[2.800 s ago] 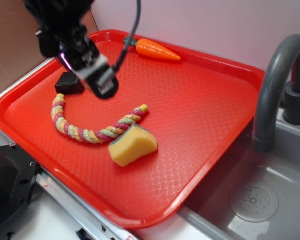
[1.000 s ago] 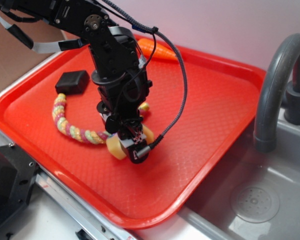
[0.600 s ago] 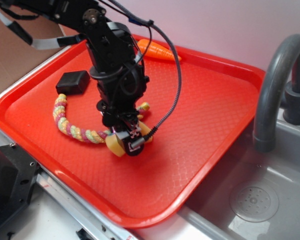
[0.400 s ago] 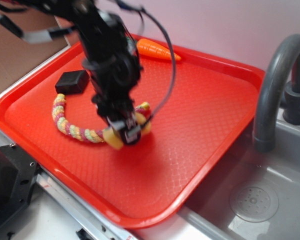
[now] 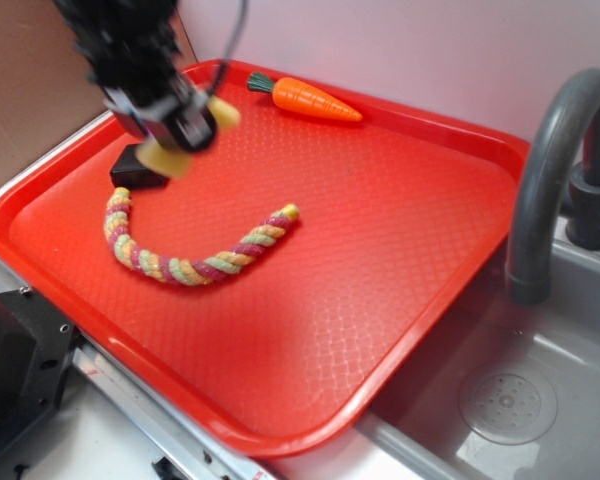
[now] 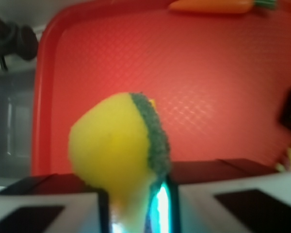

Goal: Grab the green sponge.

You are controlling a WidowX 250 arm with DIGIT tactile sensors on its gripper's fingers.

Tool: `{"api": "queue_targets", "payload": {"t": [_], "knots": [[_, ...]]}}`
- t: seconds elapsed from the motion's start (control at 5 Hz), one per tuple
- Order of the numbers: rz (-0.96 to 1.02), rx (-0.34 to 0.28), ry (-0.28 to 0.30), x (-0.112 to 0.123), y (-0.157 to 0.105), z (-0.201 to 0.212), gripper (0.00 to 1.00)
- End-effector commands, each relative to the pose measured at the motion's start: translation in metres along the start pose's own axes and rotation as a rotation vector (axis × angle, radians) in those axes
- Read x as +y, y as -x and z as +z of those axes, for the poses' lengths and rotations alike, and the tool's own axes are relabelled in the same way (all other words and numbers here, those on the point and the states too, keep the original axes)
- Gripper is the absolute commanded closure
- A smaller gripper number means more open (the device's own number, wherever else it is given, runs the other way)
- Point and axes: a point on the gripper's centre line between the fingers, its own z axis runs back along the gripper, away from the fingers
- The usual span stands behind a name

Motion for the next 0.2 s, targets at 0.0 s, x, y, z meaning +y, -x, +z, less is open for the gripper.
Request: {"api": "queue_targets", "payload": {"t": [0.0], "knots": [[0.103, 0.011, 0.019, 0.0011, -0.004, 0.065, 1.0]]}}
